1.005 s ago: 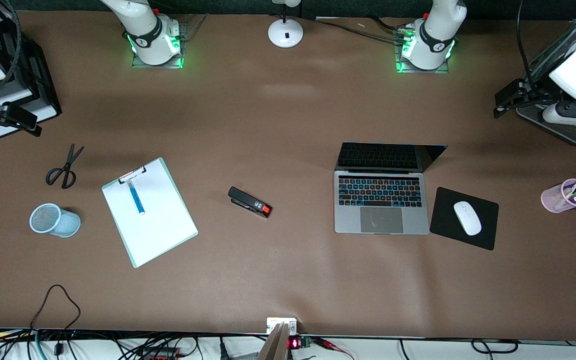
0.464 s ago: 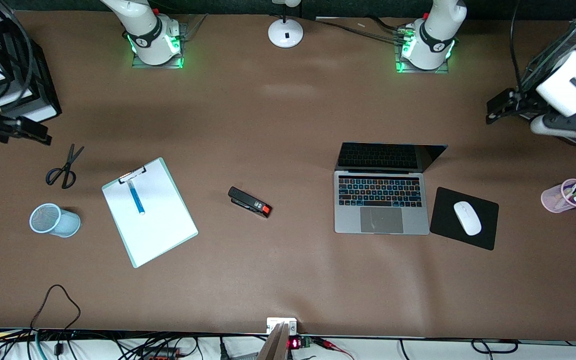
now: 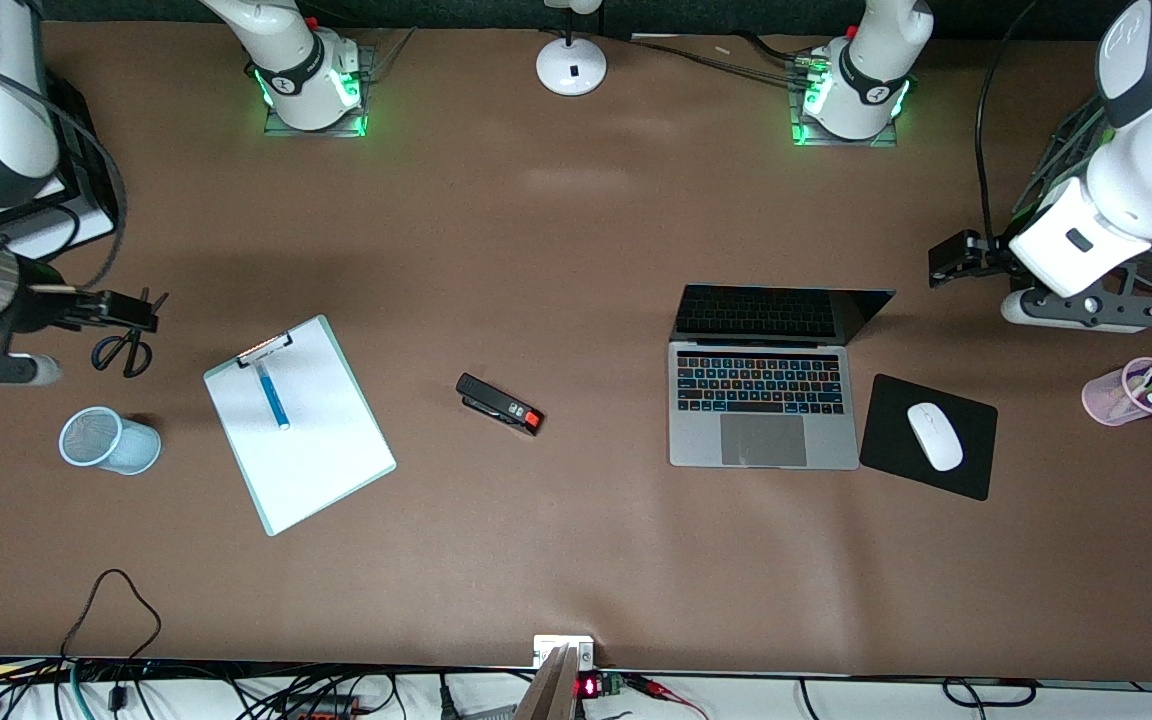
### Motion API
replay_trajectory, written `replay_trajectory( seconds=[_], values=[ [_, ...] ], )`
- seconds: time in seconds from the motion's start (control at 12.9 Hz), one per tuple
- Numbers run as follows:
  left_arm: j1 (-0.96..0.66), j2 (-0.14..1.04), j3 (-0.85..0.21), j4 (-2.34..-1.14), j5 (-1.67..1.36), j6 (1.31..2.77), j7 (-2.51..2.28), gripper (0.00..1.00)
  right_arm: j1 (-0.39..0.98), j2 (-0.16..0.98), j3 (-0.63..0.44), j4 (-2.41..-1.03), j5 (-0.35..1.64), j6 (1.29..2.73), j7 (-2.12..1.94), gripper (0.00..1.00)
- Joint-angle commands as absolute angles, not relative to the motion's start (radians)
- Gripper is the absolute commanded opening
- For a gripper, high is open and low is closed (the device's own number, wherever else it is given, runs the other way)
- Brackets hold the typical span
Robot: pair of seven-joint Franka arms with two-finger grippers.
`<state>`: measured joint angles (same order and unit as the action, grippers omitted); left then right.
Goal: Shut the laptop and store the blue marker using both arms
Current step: 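Reach the right gripper to the blue marker while the left gripper reaches the laptop lid, then grasp the blue marker with the right gripper while the left gripper lowers onto the lid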
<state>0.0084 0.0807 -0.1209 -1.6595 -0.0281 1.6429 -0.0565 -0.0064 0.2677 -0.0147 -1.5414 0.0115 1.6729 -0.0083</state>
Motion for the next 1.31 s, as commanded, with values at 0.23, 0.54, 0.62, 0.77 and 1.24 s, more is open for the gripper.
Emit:
replay_trajectory(
  seconds=[0.23, 0.54, 0.62, 0.77, 1.24],
  values=[
    [0.008, 0.054, -0.195, -1.773, -0.037, 1.623, -0.141, 1.00, 0.018, 0.392, -0.012, -1.520, 0.029, 1.846, -0.037, 1.00],
    [0.006, 0.055, -0.268, -1.857, -0.032, 1.635, -0.285, 1.00, 0.020, 0.484, -0.012, -1.522, 0.031, 1.931, -0.210, 1.00],
    [0.008, 0.054, -0.281, -1.880, -0.034, 1.647, -0.299, 1.00, 0.020, 0.512, -0.012, -1.522, 0.031, 1.948, -0.221, 1.00],
    [0.008, 0.054, -0.293, -1.922, -0.034, 1.652, -0.299, 1.00, 0.028, 0.558, -0.011, -1.522, 0.025, 1.970, -0.244, 1.00],
    [0.008, 0.057, -0.350, -2.063, -0.034, 1.810, -0.311, 1.00, 0.080, 0.650, -0.012, -1.529, -0.029, 2.029, -0.324, 1.00]
  ],
)
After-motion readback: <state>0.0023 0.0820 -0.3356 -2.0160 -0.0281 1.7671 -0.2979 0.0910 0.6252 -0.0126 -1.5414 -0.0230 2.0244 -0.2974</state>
